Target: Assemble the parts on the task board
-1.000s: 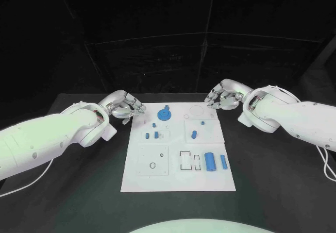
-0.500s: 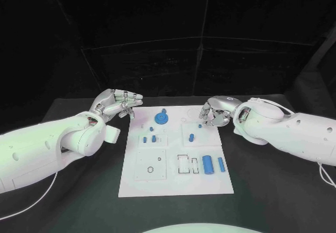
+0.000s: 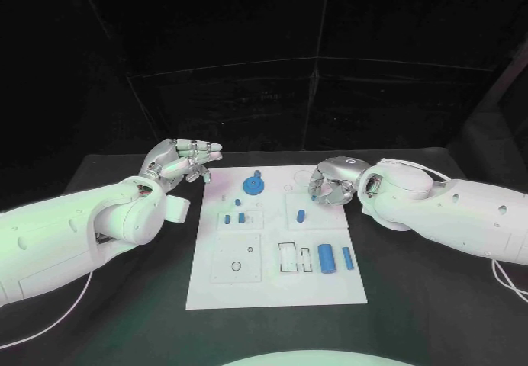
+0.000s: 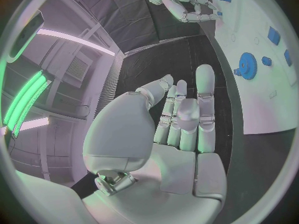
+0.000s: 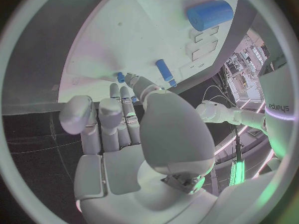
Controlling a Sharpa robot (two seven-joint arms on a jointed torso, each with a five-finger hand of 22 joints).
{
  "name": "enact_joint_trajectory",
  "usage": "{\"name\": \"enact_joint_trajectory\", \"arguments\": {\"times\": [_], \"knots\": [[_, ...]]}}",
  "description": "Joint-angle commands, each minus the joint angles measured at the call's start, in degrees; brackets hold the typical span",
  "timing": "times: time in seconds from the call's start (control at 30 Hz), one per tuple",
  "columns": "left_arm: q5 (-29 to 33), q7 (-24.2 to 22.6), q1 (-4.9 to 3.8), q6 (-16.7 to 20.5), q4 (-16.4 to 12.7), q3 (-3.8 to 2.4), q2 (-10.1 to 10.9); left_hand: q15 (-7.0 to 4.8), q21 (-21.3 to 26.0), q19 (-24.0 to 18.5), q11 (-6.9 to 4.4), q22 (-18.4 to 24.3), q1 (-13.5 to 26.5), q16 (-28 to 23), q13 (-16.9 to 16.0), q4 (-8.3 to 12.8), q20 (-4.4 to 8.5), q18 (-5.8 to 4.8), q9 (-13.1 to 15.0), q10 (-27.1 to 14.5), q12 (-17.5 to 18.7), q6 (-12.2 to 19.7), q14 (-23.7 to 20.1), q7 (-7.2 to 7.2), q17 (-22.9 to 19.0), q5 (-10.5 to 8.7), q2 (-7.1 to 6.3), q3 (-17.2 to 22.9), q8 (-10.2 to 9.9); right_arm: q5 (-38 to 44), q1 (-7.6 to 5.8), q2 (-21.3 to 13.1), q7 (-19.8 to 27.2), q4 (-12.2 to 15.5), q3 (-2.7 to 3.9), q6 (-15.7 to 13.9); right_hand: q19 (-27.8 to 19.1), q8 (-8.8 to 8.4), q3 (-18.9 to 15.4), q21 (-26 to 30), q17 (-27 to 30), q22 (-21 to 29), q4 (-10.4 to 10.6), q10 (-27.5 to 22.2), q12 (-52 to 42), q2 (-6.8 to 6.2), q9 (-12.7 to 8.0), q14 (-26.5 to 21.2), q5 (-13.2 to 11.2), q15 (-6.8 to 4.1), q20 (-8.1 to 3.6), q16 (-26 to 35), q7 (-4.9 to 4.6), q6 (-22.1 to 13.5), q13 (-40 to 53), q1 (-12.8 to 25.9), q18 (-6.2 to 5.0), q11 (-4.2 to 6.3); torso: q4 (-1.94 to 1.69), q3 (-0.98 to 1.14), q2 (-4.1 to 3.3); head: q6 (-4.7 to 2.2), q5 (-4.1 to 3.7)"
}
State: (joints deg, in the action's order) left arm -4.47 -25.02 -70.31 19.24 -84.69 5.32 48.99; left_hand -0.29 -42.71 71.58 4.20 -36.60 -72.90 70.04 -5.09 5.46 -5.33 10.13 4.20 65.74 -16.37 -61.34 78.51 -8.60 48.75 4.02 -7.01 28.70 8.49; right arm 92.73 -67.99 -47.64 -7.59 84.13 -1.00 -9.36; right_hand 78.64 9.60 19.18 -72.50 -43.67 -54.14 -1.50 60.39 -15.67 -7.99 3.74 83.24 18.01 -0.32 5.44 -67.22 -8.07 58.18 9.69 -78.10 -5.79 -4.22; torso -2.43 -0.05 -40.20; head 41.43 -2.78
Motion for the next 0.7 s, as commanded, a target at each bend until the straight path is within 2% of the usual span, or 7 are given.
{"name": "enact_joint_trajectory", "arguments": {"times": [0.03,0.13,0.27,0.6,0.7], "knots": [[1.32,-1.33,-0.03,0.30,-0.08,-0.01,0.05,-0.15,0.24,-0.50,0.06,0.05,0.11,-0.21,-0.08,0.07,-0.04,0.40,-0.08,0.41,-0.30,-0.26,-0.36,0.02,-0.07,-0.17,0.34,-0.34,0.31,1.30,0.00,0.28,-0.52,-0.20,0.00,2.22,0.12,-0.48,0.59,0.16,-0.29,-0.05,-0.07,0.11,0.42,-0.25,0.01,0.39,-0.25,0.01,0.19,-0.48,-0.20,-0.11,-0.43,-0.36,-0.45,-0.43,0.02,-0.04,-0.02,0.10,0.21],[1.34,-1.20,-0.03,0.45,-0.08,-0.01,0.07,-0.16,0.27,-0.51,0.07,0.06,0.12,-0.25,-0.08,0.07,-0.04,0.40,-0.08,0.40,-0.32,-0.26,-0.39,0.01,-0.14,-0.18,0.34,-0.36,0.32,1.35,0.09,0.53,-0.71,-0.39,-0.02,2.74,0.17,-0.68,1.05,0.16,-0.53,-0.08,-0.23,0.38,0.54,-0.11,0.04,0.41,-0.69,0.05,0.23,-0.66,-0.29,0.12,-0.93,-0.53,-0.46,-0.47,0.00,-0.04,-0.03,0.16,0.22],[1.35,-1.10,-0.03,0.57,-0.07,-0.01,0.10,-0.15,0.29,-0.52,0.07,0.08,0.12,-0.26,-0.09,0.07,-0.04,0.40,-0.08,0.40,-0.33,-0.25,-0.40,-0.01,-0.13,-0.18,0.35,-0.38,0.32,1.64,0.20,0.89,-1.05,-0.77,-0.03,3.27,0.27,-1.11,2.09,0.16,-0.80,-0.14,-0.50,0.89,0.77,0.06,0.05,0.36,-2.50,0.07,0.26,-0.86,-0.35,0.55,-1.95,-0.70,-0.46,-0.49,0.03,0.01,-0.02,0.20,0.29],[1.36,-0.84,-0.03,0.59,0.00,-0.01,0.16,-0.15,0.34,-0.54,0.09,0.11,0.14,-0.30,-0.09,0.07,-0.04,0.40,-0.09,0.37,-0.35,-0.23,-0.43,-0.03,-0.19,-0.18,0.35,-0.42,0.32,2.20,0.46,1.83,-1.61,-1.61,-0.06,3.55,0.43,-1.45,3.90,0.07,-1.50,-0.34,-0.80,1.88,0.79,0.68,0.13,0.37,-3.48,-0.02,0.21,-1.30,-0.39,1.53,-3.14,-0.91,-0.44,-0.40,0.05,0.02,-0.05,0.43,0.26],[1.36,-0.77,-0.03,0.54,0.04,-0.01,0.16,-0.15,0.37,-0.55,0.09,0.13,0.14,-0.32,-0.09,0.07,-0.03,0.40,-0.10,0.36,-0.37,-0.22,-0.45,-0.05,-0.22,-0.18,0.35,-0.44,0.32,2.50,0.58,2.03,-1.88,-1.75,-0.07,3.46,0.60,-1.35,4.89,-0.11,-2.10,-0.65,-1.06,2.69,0.58,1.15,0.21,0.45,-4.86,-0.19,0.10,-1.66,-0.31,2.34,-3.49,-1.22,-0.40,-0.25,0.06,0.02,-0.04,0.57,0.29]]}}
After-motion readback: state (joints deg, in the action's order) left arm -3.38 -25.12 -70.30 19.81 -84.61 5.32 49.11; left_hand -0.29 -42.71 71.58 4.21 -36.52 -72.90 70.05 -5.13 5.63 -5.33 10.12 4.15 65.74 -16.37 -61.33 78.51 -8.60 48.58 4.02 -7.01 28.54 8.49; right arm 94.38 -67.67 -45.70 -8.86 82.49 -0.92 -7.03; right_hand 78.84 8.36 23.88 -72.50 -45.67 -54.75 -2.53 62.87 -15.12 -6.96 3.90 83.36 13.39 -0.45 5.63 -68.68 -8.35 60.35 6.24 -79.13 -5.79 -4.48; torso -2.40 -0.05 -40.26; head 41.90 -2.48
